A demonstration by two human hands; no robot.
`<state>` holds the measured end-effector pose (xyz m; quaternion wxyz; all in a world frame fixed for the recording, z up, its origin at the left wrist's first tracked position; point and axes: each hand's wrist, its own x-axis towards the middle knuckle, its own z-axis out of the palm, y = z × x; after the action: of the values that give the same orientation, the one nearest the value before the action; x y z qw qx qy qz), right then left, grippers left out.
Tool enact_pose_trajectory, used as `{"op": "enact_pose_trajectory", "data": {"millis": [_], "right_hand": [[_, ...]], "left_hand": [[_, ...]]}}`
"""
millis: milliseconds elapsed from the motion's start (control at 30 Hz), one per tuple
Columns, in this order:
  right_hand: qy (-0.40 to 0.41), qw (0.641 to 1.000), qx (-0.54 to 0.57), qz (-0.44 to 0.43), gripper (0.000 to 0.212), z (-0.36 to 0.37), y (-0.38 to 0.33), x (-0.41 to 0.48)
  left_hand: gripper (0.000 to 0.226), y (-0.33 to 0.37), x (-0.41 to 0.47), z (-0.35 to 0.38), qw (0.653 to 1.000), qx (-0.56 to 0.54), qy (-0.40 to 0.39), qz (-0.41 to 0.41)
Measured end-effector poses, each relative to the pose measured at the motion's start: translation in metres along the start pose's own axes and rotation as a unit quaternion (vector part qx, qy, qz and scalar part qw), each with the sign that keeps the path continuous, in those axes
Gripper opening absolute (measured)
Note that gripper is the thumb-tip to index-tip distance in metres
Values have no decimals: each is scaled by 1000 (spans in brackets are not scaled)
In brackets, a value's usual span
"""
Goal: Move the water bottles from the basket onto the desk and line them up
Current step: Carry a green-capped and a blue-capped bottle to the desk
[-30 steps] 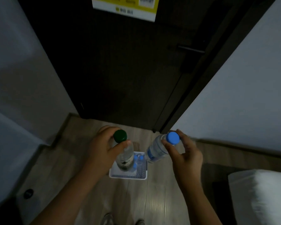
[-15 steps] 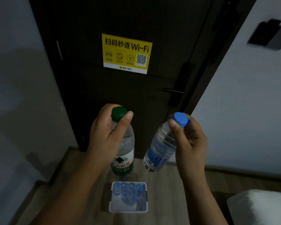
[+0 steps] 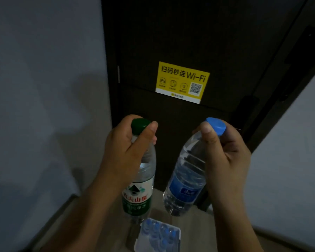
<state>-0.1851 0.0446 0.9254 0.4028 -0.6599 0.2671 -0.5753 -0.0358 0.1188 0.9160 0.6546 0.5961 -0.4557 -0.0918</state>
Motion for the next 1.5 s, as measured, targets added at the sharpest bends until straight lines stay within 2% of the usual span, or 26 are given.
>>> {"op": "enact_pose_trajectory", "data": {"millis": [200,333,500,733,833,900,1033,1200,1267,1367,1500], "right_hand": [[-86,994,69,-10,15,8,9,21],[-151,980,125,-10,21,18,15,28],[-245,951,191,2,32,45,15,13],[-369,875,310,44,14,88,-15,-39],[-409,868,281,-4,23,99,-29,-63],[-444,844,300,-1,30,107,-45,-84],[-510,789,343,1,29,114,-81,-132],[-568,725,389,-5,33,100,-133,-202],[-587,702,404,-10,36,88,-154,-232],[-613,670,419,-10,29,64,-185,-279],[-641,633,433,-14,32,29,-224,-344]], "left_hand": [[27,12,-11,0,992,67,101,-19],[33,20,-27,-3,973,145,177,-35],[32,35,-68,-23,941,182,280,-50],[33,73,-132,-64,866,288,402,-75],[32,89,-159,-75,835,324,438,-83],[32,102,-183,-83,811,341,469,-84],[35,134,-238,-98,763,370,524,-85],[39,183,-317,-106,686,425,582,-100],[39,206,-351,-105,664,439,596,-103],[35,239,-404,-101,643,430,626,-98],[39,280,-479,-91,585,465,657,-103]]}}
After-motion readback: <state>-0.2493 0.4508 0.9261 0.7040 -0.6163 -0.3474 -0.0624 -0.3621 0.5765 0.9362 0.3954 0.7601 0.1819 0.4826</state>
